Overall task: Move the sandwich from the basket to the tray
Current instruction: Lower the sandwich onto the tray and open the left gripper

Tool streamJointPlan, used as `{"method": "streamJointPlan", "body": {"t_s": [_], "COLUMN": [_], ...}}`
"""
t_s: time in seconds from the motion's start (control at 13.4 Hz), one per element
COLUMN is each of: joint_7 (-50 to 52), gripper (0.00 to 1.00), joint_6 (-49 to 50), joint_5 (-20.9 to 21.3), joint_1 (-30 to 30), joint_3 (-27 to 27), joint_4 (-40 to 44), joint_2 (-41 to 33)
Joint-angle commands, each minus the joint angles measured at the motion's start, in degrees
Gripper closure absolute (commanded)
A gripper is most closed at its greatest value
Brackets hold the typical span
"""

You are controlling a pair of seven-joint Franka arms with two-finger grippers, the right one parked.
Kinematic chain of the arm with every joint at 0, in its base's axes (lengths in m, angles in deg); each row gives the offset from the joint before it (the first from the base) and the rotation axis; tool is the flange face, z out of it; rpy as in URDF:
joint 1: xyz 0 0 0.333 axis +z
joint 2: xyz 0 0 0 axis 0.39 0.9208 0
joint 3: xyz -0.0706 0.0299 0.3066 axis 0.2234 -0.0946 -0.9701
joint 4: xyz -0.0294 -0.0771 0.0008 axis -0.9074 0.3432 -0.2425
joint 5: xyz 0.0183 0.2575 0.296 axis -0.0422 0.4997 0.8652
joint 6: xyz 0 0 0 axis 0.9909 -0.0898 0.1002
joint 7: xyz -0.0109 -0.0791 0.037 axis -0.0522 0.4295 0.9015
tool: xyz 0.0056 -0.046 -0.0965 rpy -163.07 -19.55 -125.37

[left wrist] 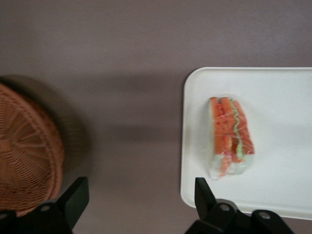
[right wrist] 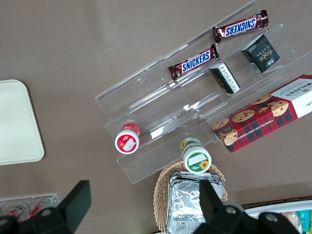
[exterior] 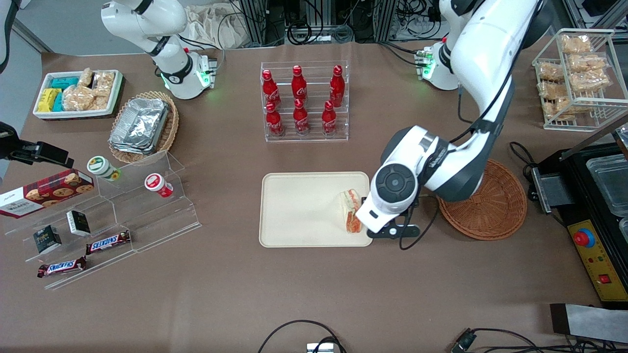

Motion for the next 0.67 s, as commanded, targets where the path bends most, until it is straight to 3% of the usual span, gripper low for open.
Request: {"method": "streamJointPlan", "body": {"t_s": [0.0, 0.22, 0.6], "joint_7": [0.38, -6.35, -18.93], "gripper": [0.07, 0.06, 0.03], "joint_6": [-2.25, -7.34, -6.57], "joint_5": [-4.34, -11.38, -12.45], "joint_1": [-0.12, -0.30, -0.30], "joint_3": [-4.22, -10.72, -18.63], "joint_4": [-13.24, -27.38, -39.63], "joint_2": [-12.68, -25.87, -40.65]}}
